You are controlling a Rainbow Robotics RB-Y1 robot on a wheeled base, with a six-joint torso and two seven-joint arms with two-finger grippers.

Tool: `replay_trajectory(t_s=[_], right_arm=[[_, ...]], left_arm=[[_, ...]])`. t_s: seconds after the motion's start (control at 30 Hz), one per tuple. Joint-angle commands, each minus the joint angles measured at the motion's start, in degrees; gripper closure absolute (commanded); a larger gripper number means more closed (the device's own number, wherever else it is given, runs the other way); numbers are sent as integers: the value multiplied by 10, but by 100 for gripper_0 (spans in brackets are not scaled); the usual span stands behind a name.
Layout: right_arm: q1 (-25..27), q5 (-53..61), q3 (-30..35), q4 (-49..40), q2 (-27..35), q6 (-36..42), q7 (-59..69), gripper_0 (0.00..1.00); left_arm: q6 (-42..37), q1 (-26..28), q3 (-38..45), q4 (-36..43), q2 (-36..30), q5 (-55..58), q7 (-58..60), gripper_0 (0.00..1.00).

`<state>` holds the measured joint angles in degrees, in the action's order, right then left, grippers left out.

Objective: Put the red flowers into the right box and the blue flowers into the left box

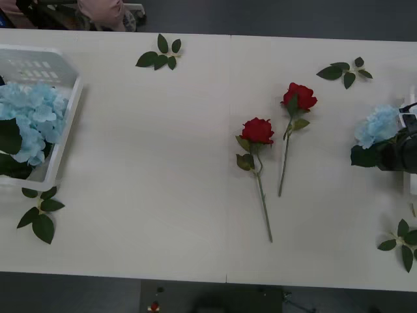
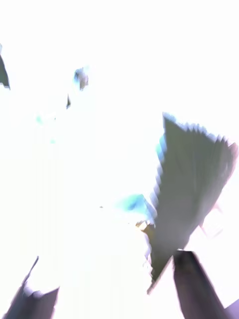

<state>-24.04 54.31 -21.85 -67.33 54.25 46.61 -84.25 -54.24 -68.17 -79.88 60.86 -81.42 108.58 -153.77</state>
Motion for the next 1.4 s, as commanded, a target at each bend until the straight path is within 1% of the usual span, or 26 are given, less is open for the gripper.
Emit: replay_trajectory(t_s=[0.03, 0.1, 0.17, 0.2, 0.23, 0.3, 0.4, 0.53, 0.63, 0.77, 0.8, 0.83, 0.9, 0.93, 0.97, 1.0, 1.03, 1.07, 1.1, 1.13, 1.17, 1.2, 1.23, 1.27, 1.33, 1.4], right_arm=[[-9, 14, 1, -11, 20, -3, 19, 100], [-9, 25, 1, -17, 21, -3, 19, 100], [-9, 48, 1, -18, 21, -3, 18, 100], [-9, 65, 1, -22, 21, -2, 15, 100], [-9, 71, 1, -25, 21, -1, 15, 100], [-8, 95, 1, -37, 21, 4, 8, 100], [-8, 117, -1, -62, 21, 19, 1, 100], [-8, 155, -20, -98, 20, 20, 4, 100], [-8, 163, -23, -105, 21, 16, 2, 100], [-7, 163, -25, -106, 20, 15, -1, 100], [-7, 164, -32, -110, 19, 11, -4, 100], [-7, 164, -34, -112, 19, 9, -4, 100], [-8, 164, -36, -113, 20, 7, 0, 76], [-7, 164, -36, -113, 23, 7, 2, 66], [-7, 164, -36, -111, 25, 6, 3, 53], [-8, 165, -34, -109, 29, 6, 3, 38], [-8, 167, -32, -109, 31, 6, 2, 31], [-8, 178, -31, -109, 37, 7, 0, 18], [-7, 188, -31, -110, 40, 8, -2, 11], [-8, 198, -31, -110, 42, 12, -2, 8], [-7, 223, -26, -112, 45, 26, -2, 3], [-6, 237, -24, -112, 47, 31, -2, 0], [-3, 257, -23, -116, 55, 42, 2, 0], [-1, 265, -22, -119, 60, 46, 2, 0], [19, 281, -6, -135, 78, 52, 8, 0], [50, 280, 25, -142, 85, 52, 23, 0]], left_arm=[[-67, -73, 6, 0, -22, 112, -12, 0], [-105, -86, 7, 0, -25, 205, -12, 0], [-131, -89, 11, 0, -23, 275, -12, 0], [-146, -88, 16, 1, -15, 317, -12, 0], [-151, -88, 17, 0, -7, 335, -12, 0], [-149, -88, 21, 1, 27, 386, -12, 0], [-113, -83, 22, 1, 81, 416, -12, 0], [-35, -42, 63, -13, 160, 412, -12, 0], [12, 1, 127, -20, 209, 353, -12, 0], [18, 65, 238, -22, 259, 258, -12, 0], [18, 98, 291, -18, 280, 213, -12, 0], [18, 113, 317, -15, 290, 193, -12, 0], [16, 167, 405, -4, 329, 119, -12, 0], [13, 201, 460, 6, 356, 75, -12, 0], [12, 224, 496, 15, 377, 44, -12, 0], [11, 252, 536, 33, 402, 8, -12, 0], [12, 264, 552, 43, 413, -7, -12, 0], [12, 291, 582, 72, 434, -37, -12, 0], [16, 305, 590, 91, 441, -49, -12, 0], [19, 314, 596, 107, 445, -57, -12, 0], [30, 334, 598, 147, 447, -73, -12, 0], [38, 345, 598, 168, 447, -82, -12, 0], [56, 366, 598, 211, 447, -99, -12, 0], [65, 378, 598, 233, 445, -108, -12, 0], [99, 423, 593, 323, 438, -151, -12, 0], [121, 458, 586, 390, 423, -191, 42, 0]])
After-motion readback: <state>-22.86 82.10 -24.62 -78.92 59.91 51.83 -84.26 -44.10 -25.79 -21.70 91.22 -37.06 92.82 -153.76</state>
